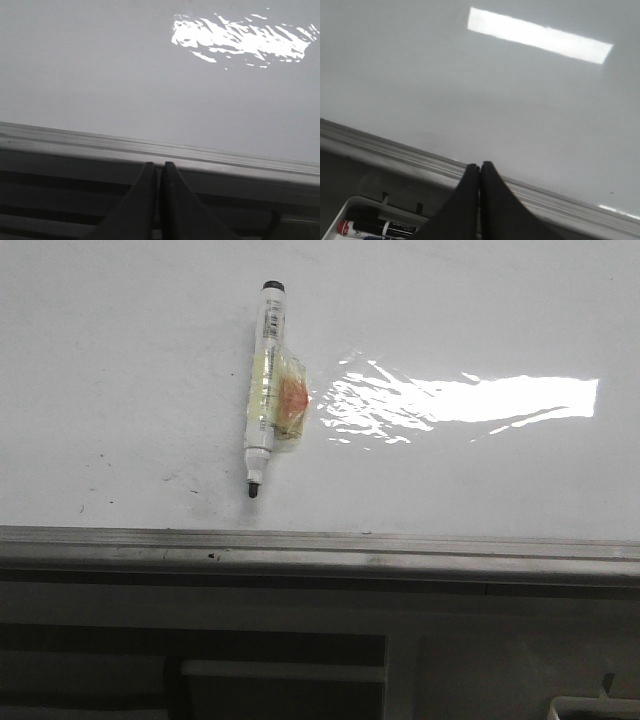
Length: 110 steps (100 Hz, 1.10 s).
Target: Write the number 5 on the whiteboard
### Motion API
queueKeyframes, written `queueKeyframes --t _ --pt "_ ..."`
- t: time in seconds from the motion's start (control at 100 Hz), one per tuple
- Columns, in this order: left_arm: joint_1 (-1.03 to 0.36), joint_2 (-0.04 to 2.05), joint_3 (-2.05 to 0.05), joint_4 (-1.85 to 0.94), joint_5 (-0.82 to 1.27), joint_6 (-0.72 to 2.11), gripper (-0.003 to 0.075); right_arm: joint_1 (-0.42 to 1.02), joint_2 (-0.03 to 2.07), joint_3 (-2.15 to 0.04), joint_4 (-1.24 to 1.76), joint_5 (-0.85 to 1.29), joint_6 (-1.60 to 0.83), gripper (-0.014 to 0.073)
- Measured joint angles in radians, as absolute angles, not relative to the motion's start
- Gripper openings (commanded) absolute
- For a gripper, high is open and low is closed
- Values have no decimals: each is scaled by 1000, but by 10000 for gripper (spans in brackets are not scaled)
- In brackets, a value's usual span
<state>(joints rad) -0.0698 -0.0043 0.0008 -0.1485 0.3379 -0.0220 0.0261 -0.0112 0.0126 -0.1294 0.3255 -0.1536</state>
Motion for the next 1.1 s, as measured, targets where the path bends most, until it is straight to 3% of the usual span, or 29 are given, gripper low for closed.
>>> queueKeyframes --t 0.96,1.1 --pt "-70 -4 1 -140 331 -22 -20 26 -11 13 -129 311 -154 -43" --pt "-70 -4 1 -355 302 -23 -20 26 -11 13 -38 160 -154 -43"
